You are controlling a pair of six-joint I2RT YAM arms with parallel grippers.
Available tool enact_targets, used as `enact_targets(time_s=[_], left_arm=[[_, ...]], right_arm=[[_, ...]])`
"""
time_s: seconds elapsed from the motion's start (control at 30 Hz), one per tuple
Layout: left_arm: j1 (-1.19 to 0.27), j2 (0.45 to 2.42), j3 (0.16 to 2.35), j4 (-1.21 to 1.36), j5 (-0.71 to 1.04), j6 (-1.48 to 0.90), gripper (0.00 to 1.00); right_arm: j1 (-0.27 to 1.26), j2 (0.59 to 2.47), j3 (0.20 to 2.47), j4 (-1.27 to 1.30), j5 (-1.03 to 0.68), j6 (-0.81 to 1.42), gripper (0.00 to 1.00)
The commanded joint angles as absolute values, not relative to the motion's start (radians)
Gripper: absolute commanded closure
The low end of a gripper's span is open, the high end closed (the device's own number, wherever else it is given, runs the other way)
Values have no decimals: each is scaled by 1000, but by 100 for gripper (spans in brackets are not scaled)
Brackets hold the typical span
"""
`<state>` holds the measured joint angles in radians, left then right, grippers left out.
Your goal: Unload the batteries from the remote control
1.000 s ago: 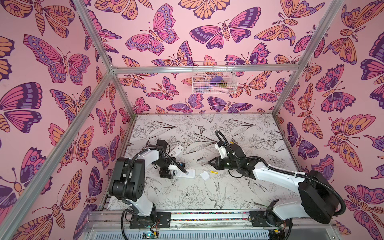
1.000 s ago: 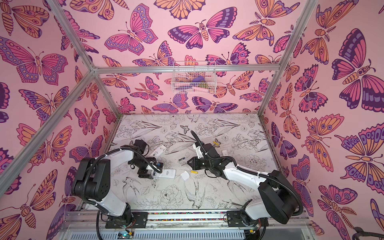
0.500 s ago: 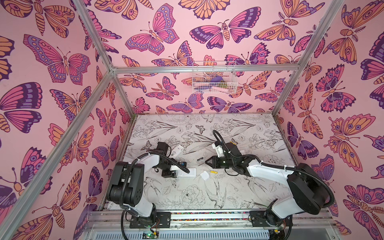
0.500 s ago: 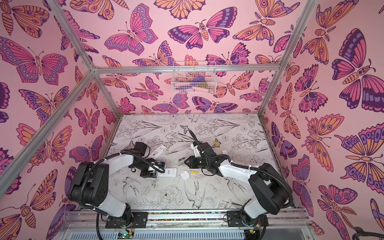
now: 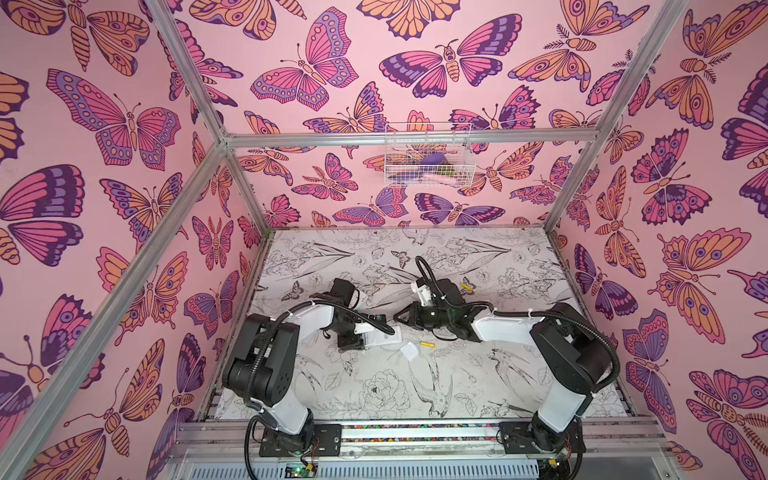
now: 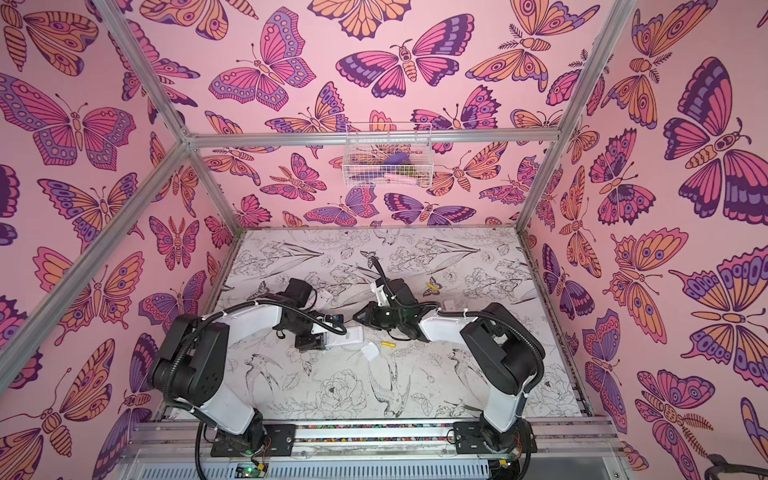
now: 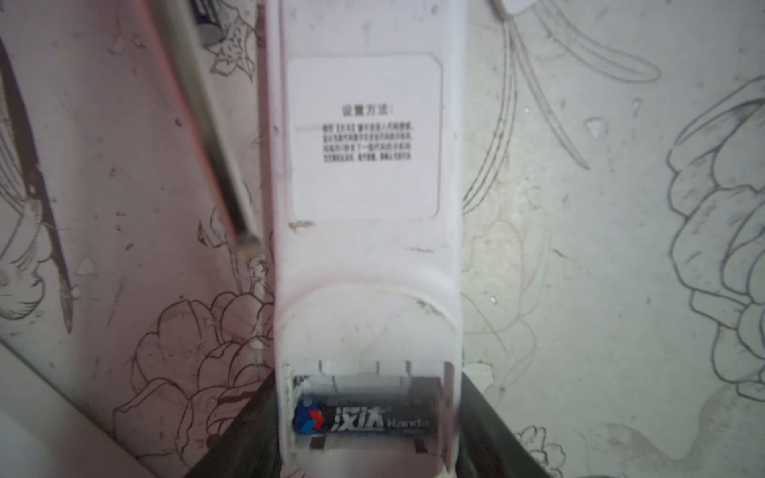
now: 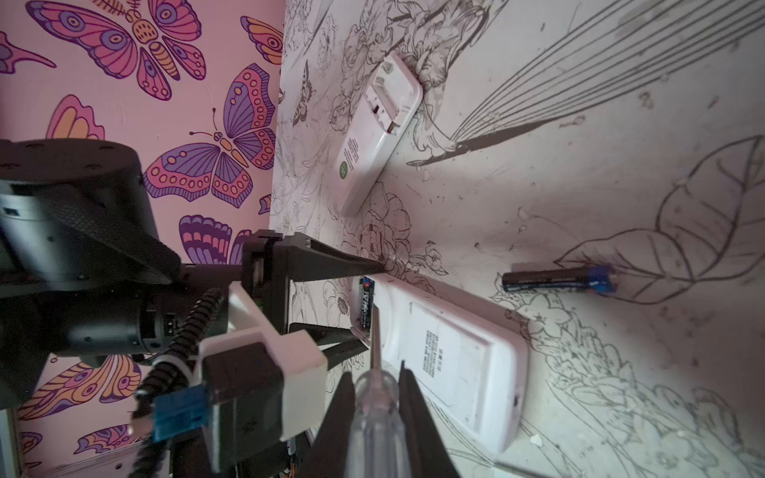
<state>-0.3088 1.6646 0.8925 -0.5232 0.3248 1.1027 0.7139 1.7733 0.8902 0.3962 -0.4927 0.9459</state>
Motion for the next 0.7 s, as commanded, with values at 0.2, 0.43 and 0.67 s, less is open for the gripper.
enact_targets(time_s=[0.2, 0.43, 0.67], left_arm=[[-366, 1759, 963, -456, 320, 874, 44], [-373, 1734, 914, -447, 322, 896, 29], [-373, 1712, 905, -461, 293, 911, 30]], right_arm=[[709, 1810, 942, 384, -494, 1018, 100], [709, 1857, 978, 325, -526, 1063, 100], [710, 1893, 1049, 284, -574, 1102, 100]])
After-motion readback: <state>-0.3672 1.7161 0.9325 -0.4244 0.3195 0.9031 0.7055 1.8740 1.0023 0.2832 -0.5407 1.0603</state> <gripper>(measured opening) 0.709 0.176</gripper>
